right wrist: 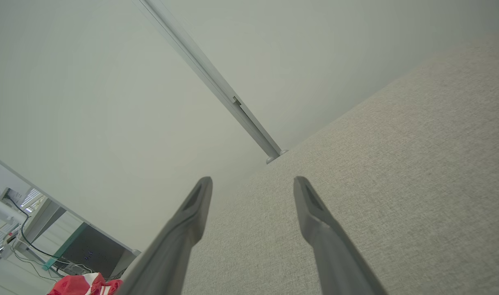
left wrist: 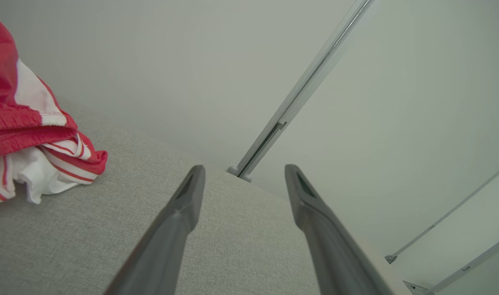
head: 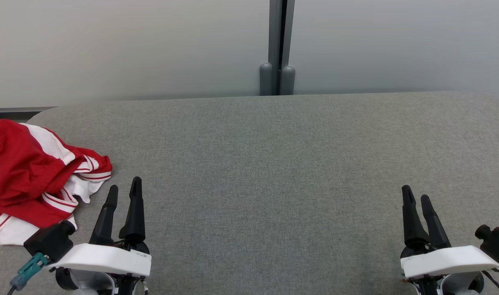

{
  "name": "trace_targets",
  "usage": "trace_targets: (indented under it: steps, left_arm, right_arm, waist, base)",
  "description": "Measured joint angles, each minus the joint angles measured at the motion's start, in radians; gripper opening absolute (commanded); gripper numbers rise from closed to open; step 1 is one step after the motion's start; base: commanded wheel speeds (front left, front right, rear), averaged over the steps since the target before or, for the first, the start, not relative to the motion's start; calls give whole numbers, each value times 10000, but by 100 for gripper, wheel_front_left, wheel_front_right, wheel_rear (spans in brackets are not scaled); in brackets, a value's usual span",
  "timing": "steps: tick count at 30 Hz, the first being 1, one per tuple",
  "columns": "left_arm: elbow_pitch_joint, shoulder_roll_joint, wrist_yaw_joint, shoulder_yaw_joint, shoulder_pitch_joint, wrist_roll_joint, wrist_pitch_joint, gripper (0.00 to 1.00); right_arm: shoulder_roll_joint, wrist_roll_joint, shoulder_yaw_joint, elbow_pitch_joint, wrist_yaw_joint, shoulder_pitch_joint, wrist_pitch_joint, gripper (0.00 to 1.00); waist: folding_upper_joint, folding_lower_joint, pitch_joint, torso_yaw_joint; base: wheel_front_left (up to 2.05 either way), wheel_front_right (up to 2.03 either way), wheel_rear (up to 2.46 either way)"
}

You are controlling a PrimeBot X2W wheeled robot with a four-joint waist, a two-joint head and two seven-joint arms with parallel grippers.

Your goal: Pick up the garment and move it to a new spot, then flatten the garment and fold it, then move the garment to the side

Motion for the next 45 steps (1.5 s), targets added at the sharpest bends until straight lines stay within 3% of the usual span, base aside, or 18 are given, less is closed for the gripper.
trace_targets:
  steps: [16,34,45]
  left_arm:
    - [360,12,-305,-322,187,1689,-456,100]
    - [449,-15,-263,-495,334,3588,-903,100]
    - [723,-21,-132,-380,346,4080,-1137,100]
  right_arm:
    - [-6,-1848,138,2,2,149,-466,100]
    - [-15,-3684,571,-44,33,224,-909,100]
    - [-17,-4707,658,-65,33,286,-1147,100]
  waist:
    - [0,0,-84,11]
    - [0,0,-139,1]
    - [0,0,-157,-9]
  base:
    - [0,0,0]
    - [0,0,0]
    - [0,0,0]
